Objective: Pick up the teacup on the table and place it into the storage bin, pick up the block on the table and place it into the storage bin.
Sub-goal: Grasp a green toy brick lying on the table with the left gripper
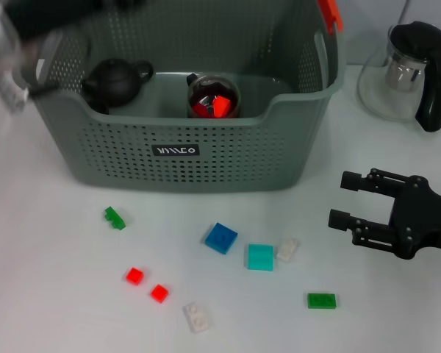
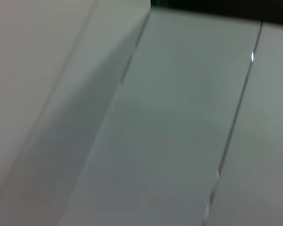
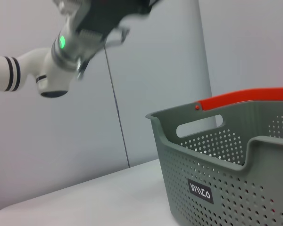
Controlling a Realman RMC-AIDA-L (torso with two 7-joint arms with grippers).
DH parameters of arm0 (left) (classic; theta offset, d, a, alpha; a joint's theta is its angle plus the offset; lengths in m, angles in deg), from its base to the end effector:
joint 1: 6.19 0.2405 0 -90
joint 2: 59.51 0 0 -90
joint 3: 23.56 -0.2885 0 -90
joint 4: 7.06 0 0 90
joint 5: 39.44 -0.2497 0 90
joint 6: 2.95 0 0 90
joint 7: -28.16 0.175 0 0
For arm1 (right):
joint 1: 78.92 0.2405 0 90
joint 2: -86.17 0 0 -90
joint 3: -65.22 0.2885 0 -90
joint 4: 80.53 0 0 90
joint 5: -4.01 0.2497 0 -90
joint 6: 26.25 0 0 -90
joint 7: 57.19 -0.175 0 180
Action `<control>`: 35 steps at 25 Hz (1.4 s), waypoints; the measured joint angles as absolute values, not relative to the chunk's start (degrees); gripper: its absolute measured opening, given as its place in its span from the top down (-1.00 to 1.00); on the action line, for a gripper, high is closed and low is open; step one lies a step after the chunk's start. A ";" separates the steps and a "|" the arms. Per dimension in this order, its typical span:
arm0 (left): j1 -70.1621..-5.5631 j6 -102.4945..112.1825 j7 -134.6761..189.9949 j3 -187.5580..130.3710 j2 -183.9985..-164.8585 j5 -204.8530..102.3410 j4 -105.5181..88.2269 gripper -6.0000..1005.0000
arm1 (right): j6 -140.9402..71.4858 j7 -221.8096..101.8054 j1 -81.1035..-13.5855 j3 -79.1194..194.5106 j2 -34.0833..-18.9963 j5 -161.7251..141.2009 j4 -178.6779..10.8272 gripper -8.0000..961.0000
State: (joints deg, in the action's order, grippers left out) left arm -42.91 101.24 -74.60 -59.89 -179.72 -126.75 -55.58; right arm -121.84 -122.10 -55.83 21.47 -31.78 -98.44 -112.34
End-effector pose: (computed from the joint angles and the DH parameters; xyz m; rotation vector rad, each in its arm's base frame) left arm -0.1638 0.4109 0.0542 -2.6054 -0.5665 -1.5279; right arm 0.3159 0.3364 -0.0427 -2.6749 0.4635 0.9302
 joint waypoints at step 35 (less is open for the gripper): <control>-30.60 85.10 -50.78 -55.74 -183.96 -176.53 -64.77 -0.21 | -121.87 -123.20 -55.54 21.55 -31.77 -98.70 -112.35 -0.53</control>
